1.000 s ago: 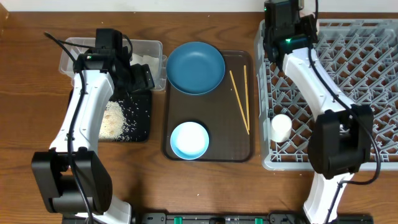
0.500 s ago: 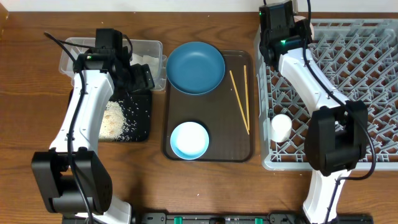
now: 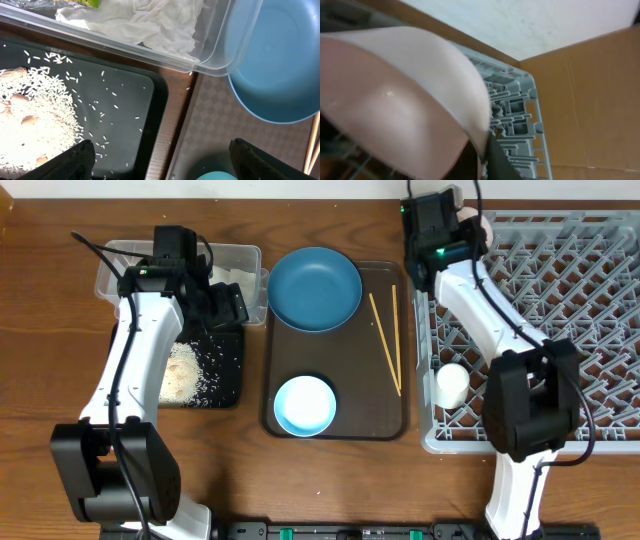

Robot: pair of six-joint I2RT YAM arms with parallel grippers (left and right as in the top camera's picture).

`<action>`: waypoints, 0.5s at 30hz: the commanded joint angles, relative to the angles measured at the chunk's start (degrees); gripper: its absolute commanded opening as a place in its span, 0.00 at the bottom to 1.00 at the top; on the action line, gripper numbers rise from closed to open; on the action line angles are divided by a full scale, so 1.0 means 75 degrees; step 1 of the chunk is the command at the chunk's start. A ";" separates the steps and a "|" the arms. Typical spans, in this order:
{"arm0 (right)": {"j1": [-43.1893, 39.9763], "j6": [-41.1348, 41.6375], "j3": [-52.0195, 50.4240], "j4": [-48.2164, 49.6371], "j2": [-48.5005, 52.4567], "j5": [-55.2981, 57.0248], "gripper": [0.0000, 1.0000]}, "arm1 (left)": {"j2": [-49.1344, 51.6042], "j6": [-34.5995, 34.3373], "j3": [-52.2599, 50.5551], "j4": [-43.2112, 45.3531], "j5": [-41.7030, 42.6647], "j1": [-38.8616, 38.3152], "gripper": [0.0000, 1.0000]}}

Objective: Sort waste into correct bins and load items into the dishwasher rack
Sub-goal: 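Lift the pink bowl and place it upright in the rack's back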

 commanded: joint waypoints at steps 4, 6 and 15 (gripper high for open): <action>0.0522 0.0023 0.0000 -0.0533 0.0163 -0.0015 0.45 | -0.0058 0.0073 0.0082 -0.0026 -0.0119 0.0020 0.88; 0.0592 0.0061 0.0000 -0.0536 0.0163 -0.0015 0.53 | -0.0058 0.0073 0.0082 -0.0023 -0.0119 0.0020 0.88; 0.0664 0.0262 0.0009 -0.0527 -0.0140 -0.0318 0.78 | -0.0058 0.0073 0.0082 -0.0026 -0.0119 0.0020 0.88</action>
